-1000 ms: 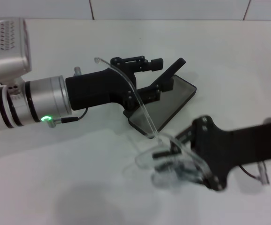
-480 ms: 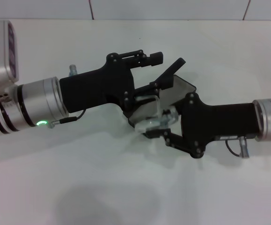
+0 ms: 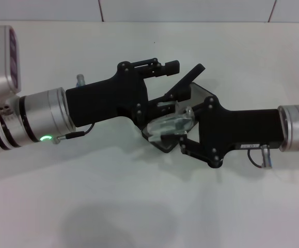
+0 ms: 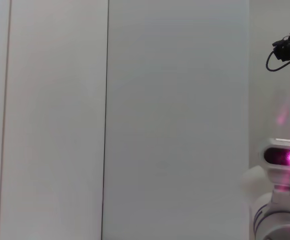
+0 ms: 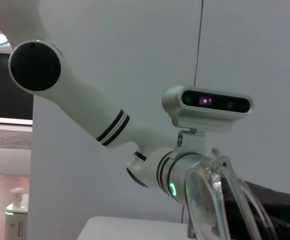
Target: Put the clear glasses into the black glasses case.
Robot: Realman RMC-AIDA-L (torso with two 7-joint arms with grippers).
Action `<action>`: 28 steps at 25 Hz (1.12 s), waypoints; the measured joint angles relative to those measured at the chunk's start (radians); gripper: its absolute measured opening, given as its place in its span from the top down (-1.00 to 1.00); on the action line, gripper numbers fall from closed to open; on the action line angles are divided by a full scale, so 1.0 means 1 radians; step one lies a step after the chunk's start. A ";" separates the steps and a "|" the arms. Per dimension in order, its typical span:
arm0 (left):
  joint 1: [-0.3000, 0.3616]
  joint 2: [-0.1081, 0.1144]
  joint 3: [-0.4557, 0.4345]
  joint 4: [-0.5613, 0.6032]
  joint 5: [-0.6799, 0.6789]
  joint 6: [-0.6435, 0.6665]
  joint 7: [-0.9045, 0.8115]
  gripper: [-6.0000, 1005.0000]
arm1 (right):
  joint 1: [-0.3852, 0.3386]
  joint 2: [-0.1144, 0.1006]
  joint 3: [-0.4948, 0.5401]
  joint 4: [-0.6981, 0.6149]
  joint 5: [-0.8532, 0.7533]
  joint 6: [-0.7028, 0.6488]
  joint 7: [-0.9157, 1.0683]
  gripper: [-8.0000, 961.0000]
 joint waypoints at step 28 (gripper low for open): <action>0.015 -0.002 0.065 -0.067 0.060 -0.389 -0.003 -0.09 | -0.290 -0.009 0.394 -0.236 -0.026 0.103 -0.018 0.71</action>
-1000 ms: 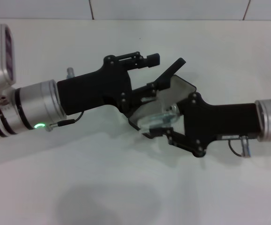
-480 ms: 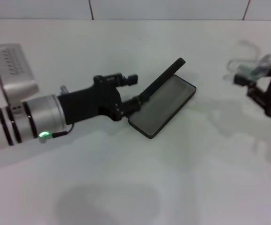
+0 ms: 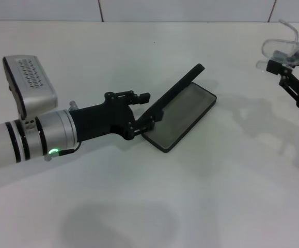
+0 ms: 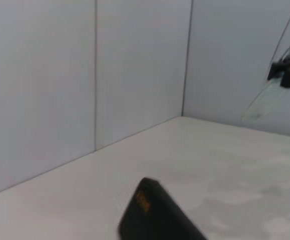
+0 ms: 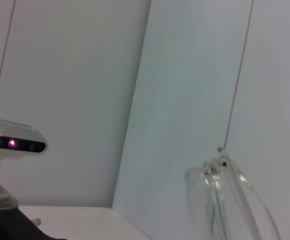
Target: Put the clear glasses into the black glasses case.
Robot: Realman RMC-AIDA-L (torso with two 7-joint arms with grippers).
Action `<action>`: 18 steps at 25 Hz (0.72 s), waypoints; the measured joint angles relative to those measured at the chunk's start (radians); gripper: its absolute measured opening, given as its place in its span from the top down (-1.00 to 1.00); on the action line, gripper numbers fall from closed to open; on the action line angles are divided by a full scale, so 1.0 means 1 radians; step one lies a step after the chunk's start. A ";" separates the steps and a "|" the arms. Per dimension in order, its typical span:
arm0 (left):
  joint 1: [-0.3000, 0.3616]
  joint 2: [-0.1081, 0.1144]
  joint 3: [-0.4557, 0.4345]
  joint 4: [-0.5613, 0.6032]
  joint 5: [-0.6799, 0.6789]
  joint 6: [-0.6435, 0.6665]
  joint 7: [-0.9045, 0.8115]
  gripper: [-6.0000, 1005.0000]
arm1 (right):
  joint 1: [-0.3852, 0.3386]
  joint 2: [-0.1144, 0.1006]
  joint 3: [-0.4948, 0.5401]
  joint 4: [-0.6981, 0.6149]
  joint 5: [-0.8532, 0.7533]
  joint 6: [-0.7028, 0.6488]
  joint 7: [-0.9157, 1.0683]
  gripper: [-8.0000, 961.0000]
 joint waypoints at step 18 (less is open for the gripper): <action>-0.027 0.003 -0.006 0.036 -0.009 -0.092 -0.003 -0.09 | 0.026 -0.002 -0.003 0.002 -0.015 0.021 -0.006 0.71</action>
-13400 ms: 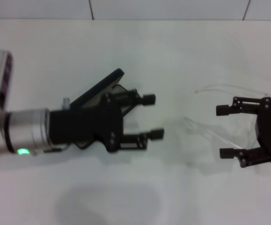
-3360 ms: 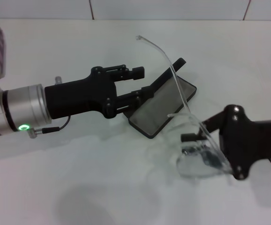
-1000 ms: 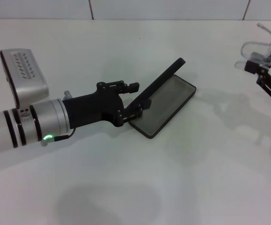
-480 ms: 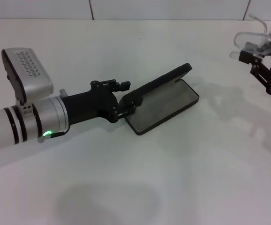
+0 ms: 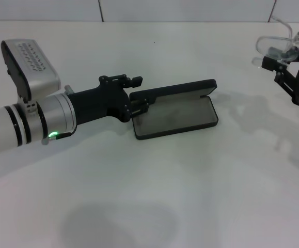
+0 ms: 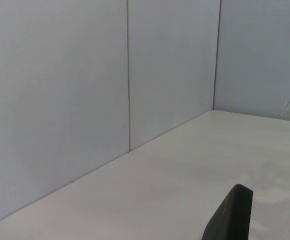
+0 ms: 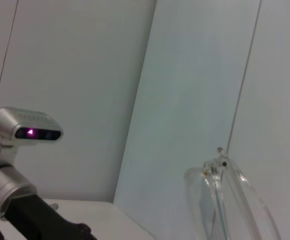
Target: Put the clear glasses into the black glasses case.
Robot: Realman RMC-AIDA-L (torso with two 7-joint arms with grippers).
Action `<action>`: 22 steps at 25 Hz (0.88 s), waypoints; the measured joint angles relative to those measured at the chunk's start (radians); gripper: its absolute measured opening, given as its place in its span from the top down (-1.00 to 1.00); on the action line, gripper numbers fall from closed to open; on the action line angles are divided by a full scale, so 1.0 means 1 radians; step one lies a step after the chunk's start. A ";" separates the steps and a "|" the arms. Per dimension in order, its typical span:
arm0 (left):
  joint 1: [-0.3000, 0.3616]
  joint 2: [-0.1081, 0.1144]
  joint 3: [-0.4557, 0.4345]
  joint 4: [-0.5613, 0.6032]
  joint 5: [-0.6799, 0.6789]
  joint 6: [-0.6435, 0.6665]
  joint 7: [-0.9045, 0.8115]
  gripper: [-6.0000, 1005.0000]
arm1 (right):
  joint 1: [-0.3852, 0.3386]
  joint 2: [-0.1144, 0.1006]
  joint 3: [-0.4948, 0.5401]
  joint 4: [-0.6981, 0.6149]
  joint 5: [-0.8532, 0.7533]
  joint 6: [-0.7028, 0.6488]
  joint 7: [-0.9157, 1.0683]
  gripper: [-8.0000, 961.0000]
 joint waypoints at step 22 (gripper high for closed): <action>0.131 0.019 -0.029 0.120 -0.108 0.469 -0.001 -0.09 | -0.063 0.007 -0.692 -0.642 -0.607 0.491 0.644 0.70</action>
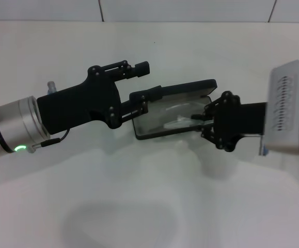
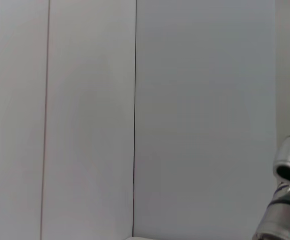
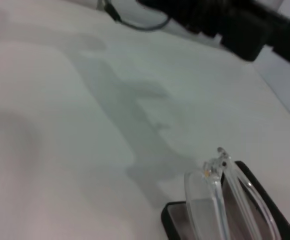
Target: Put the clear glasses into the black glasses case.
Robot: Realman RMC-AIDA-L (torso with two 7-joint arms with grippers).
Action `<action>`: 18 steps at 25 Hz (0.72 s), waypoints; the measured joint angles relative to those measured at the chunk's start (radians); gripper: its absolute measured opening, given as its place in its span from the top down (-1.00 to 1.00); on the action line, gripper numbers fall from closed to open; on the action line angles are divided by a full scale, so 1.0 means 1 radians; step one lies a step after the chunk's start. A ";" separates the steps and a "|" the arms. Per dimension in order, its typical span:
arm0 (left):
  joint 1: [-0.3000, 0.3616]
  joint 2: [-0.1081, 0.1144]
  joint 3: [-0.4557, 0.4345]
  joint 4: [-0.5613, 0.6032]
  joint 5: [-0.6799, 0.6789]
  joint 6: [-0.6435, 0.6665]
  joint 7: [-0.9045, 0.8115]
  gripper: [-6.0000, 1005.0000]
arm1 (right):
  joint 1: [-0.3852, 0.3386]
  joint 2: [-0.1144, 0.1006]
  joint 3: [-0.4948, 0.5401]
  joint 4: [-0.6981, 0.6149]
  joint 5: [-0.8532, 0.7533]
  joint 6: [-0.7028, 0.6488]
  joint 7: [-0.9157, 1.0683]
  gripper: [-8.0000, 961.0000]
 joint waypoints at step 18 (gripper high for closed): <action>-0.010 0.001 0.000 -0.003 0.001 -0.012 -0.003 -0.09 | -0.001 0.001 -0.238 0.046 -0.136 0.378 0.056 0.70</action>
